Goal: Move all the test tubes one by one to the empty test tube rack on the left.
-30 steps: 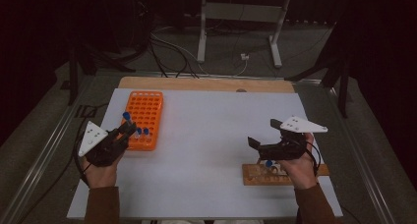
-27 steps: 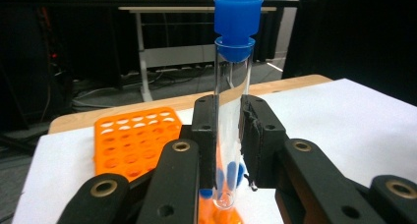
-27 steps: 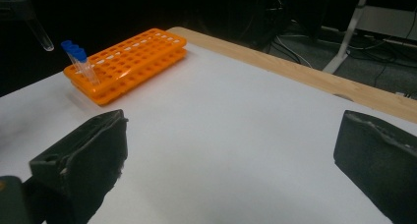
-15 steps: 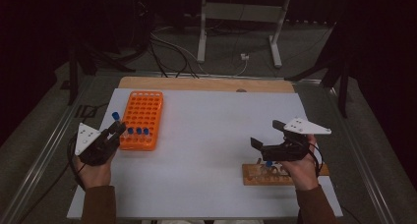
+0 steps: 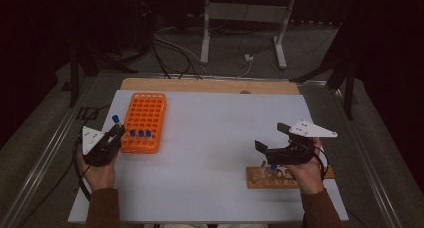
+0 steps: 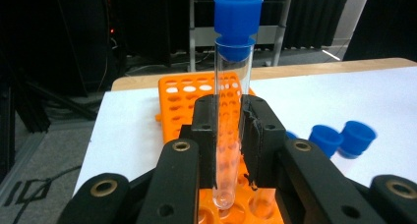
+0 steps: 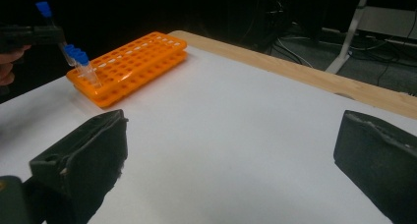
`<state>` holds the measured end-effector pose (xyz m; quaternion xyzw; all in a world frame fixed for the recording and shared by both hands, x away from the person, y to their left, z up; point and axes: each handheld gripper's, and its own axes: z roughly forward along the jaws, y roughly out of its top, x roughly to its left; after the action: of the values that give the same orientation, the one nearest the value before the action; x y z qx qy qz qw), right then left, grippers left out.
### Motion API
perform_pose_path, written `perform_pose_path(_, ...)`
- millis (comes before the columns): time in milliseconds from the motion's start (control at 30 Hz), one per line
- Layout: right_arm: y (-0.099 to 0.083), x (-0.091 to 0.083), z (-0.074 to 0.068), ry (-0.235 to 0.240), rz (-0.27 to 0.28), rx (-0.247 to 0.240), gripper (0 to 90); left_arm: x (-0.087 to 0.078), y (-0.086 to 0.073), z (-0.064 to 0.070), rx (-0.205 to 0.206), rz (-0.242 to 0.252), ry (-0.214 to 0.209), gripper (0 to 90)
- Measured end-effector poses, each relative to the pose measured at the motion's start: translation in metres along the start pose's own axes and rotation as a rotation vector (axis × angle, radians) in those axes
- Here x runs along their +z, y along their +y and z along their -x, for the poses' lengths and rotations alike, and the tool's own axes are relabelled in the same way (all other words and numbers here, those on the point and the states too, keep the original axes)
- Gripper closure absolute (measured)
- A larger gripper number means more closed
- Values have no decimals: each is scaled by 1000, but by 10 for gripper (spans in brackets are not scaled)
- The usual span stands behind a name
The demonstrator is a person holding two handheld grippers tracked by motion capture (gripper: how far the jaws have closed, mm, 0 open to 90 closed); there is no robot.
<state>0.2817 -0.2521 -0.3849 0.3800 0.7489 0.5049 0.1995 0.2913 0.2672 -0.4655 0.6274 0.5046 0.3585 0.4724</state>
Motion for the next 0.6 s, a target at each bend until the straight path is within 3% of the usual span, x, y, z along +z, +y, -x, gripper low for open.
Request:
perform_pose_path(300, -1, 0, 0, -1, 1, 2, 0, 10, -13, -1, -30, -34, -26, 783)
perform_pose_path(533, -3, 0, 1, 3, -1, 0, 0, 21, -27, 0, -15, -147, -37, 783)
perform_pose_path(600, -4, -1, 1, 3, -3, 2, 0, 21, -28, -1, -23, -152, -41, 785)
